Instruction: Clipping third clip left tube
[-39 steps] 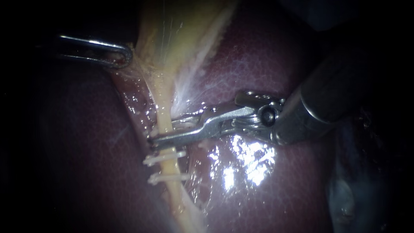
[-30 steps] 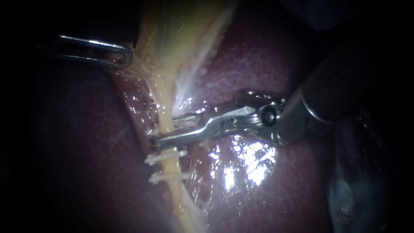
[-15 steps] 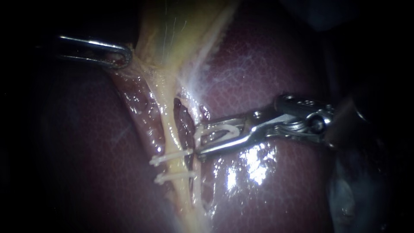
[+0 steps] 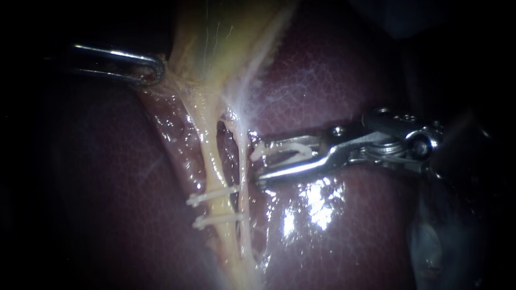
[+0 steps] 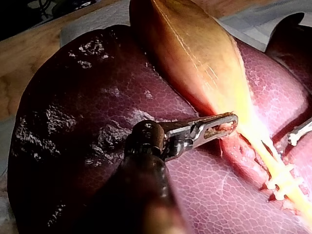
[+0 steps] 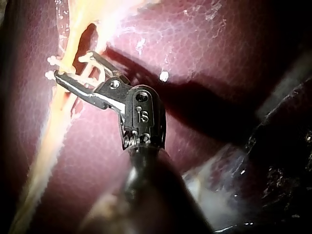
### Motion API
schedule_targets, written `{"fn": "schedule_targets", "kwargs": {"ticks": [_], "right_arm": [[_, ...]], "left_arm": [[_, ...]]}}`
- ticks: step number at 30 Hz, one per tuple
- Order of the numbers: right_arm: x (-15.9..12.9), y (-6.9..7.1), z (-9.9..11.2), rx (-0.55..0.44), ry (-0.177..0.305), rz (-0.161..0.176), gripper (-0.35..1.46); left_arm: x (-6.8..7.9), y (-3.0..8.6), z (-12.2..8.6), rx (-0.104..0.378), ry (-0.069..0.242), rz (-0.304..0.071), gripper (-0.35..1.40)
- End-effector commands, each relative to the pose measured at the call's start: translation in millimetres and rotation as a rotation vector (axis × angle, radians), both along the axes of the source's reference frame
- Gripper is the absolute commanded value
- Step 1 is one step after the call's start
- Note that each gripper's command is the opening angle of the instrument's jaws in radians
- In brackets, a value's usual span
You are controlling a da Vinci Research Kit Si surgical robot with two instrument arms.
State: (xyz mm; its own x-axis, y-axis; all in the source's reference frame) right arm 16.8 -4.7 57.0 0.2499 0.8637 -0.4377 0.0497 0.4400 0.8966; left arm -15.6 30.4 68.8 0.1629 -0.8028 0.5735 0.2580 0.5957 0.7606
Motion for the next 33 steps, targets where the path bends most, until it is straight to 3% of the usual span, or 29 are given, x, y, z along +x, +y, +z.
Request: {"fn": "schedule_targets", "kwargs": {"ticks": [1, 10, 24, 33], "right_arm": [[0.2, 0.1, 0.1, 0.001, 0.000, 0.002, 0.50], [2.6, -0.5, 2.7, 0.033, 0.016, -0.005, 0.50], [3.9, -2.5, 9.2, 0.087, 0.005, -0.031, 0.50], [6.3, -2.3, 9.4, 0.146, 0.090, -0.026, 0.50]], "left_arm": [[0.0, 0.0, 0.0, 0.000, 0.000, 0.000, -0.35], [0.0, 0.0, 0.1, 0.000, 0.000, 0.000, -0.35], [0.0, -0.1, 0.1, 0.000, 0.001, 0.000, -0.35], [-0.1, -0.1, 0.1, -0.001, 0.001, 0.000, -0.35]]}}
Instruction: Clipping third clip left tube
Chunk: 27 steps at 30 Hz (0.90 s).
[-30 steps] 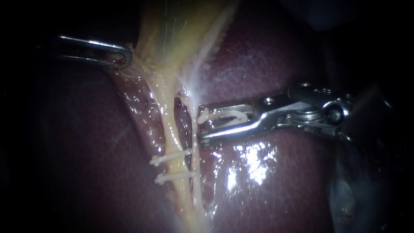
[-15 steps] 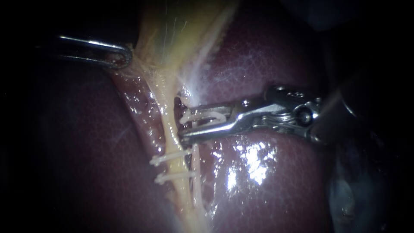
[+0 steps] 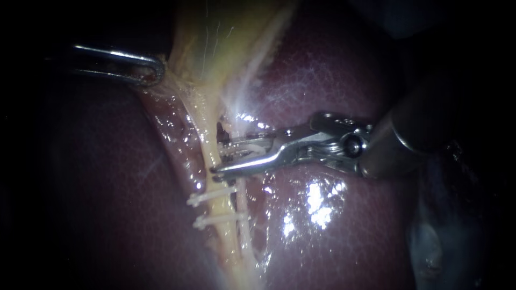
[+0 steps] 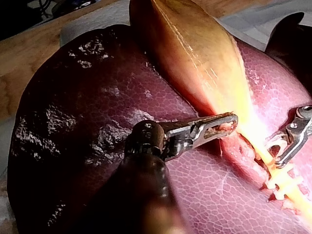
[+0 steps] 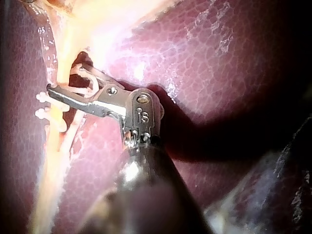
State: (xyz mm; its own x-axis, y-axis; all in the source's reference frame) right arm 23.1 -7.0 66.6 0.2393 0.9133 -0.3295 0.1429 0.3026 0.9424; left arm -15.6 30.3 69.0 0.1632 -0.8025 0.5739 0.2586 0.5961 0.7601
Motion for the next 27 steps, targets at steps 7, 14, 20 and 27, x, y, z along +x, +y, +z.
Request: {"fn": "schedule_targets", "kwargs": {"ticks": [7, 14, 20, 27], "right_arm": [[2.4, -0.1, -2.1, 0.038, 0.081, 0.015, 0.50], [3.3, 1.3, -5.5, 0.069, 0.131, 0.054, 0.50], [3.2, 2.5, -7.8, 0.082, 0.121, 0.075, 0.46], [2.3, 2.7, -7.2, 0.080, 0.107, 0.089, 0.20]], "left_arm": [[-0.1, 0.0, 0.0, -0.001, 0.001, -0.001, -0.35], [-0.2, 0.0, 0.1, -0.001, 0.001, -0.001, -0.35], [-0.2, 0.0, 0.1, 0.000, -0.001, 0.001, -0.35], [-0.2, 0.0, 0.1, 0.000, -0.001, 0.001, -0.35]]}}
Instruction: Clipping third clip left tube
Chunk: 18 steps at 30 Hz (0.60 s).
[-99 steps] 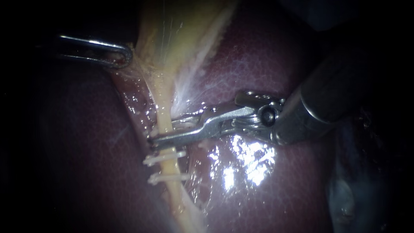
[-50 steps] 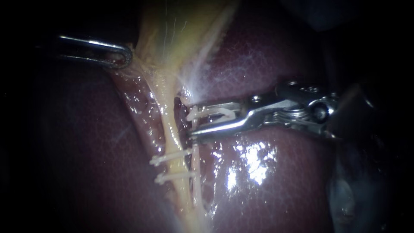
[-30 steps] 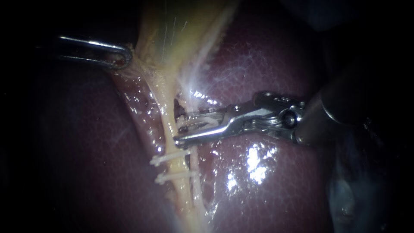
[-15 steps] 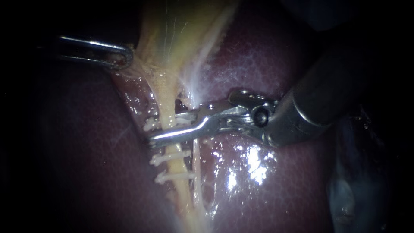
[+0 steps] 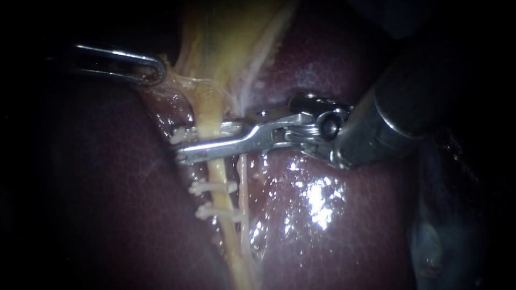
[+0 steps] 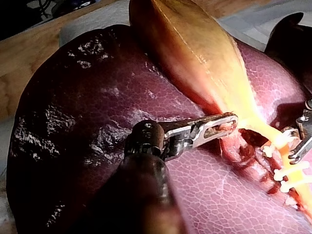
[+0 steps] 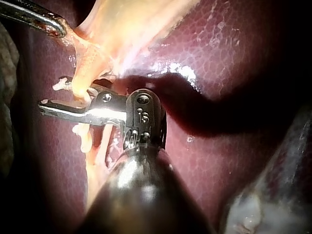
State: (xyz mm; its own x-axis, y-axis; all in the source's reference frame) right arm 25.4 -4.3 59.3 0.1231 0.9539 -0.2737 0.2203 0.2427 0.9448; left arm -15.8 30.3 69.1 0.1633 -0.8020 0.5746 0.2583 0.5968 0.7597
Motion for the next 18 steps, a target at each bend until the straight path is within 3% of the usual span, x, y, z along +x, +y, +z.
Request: {"fn": "schedule_targets", "kwargs": {"ticks": [1, 9, 13, 18], "right_arm": [[-0.1, 0.0, 0.2, -0.001, -0.004, 0.005, 0.14], [-0.7, 0.2, 0.7, -0.001, -0.011, 0.009, -0.35], [-0.9, 0.1, 0.7, 0.005, -0.021, 0.023, -0.35], [-1.0, 0.0, 0.9, -0.014, -0.009, 0.015, -0.35]], "left_arm": [[0.0, 0.0, 0.0, 0.001, -0.001, 0.001, -0.35], [0.0, 0.0, 0.0, 0.001, -0.001, 0.001, -0.35], [0.0, 0.0, 0.0, 0.001, 0.000, 0.001, -0.35], [-0.1, 0.0, 0.0, 0.000, 0.000, 0.000, -0.35]]}}
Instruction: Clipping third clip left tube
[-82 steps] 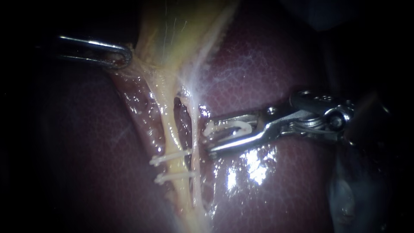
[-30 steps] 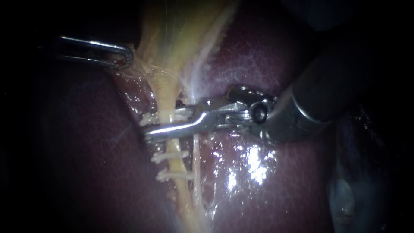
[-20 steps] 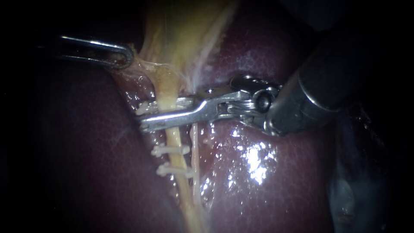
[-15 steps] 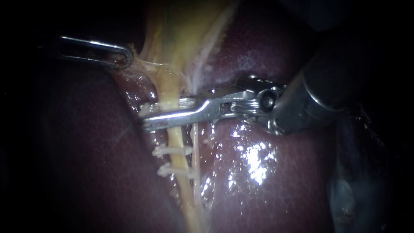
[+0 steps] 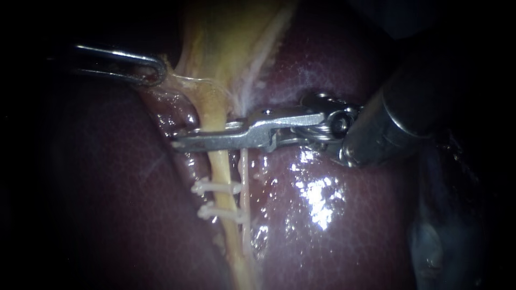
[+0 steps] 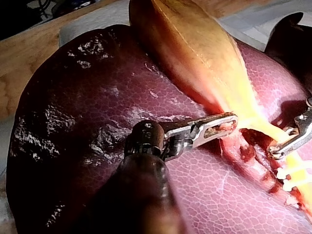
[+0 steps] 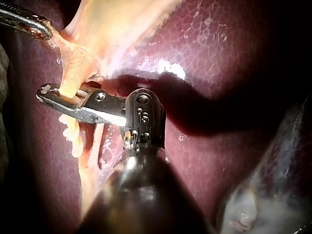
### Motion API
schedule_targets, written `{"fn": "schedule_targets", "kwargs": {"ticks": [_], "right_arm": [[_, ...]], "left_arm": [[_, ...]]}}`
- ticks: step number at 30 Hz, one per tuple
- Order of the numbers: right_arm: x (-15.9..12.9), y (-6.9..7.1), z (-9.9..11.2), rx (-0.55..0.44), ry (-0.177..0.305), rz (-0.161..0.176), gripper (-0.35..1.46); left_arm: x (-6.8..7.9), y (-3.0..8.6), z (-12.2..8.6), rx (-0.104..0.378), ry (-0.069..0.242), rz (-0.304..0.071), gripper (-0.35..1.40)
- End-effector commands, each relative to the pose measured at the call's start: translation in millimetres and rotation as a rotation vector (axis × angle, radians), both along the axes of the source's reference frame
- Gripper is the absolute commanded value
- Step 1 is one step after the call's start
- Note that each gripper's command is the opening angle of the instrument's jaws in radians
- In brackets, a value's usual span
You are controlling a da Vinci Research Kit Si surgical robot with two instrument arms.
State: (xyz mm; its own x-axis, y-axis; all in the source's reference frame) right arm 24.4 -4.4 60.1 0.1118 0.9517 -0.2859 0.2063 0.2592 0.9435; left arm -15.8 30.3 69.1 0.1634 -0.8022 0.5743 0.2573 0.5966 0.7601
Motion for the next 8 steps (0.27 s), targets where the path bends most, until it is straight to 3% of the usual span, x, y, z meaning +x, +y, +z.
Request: {"fn": "schedule_targets", "kwargs": {"ticks": [1, 8], "right_arm": [[0.0, 0.0, 0.1, 0.000, 0.002, 0.000, -0.35], [0.0, -0.2, 0.7, -0.004, 0.003, -0.003, -0.35]], "left_arm": [[0.0, 0.0, 0.0, 0.000, 0.000, 0.000, -0.35], [0.0, 0.0, 0.1, 0.000, 0.000, 0.000, -0.35]]}}
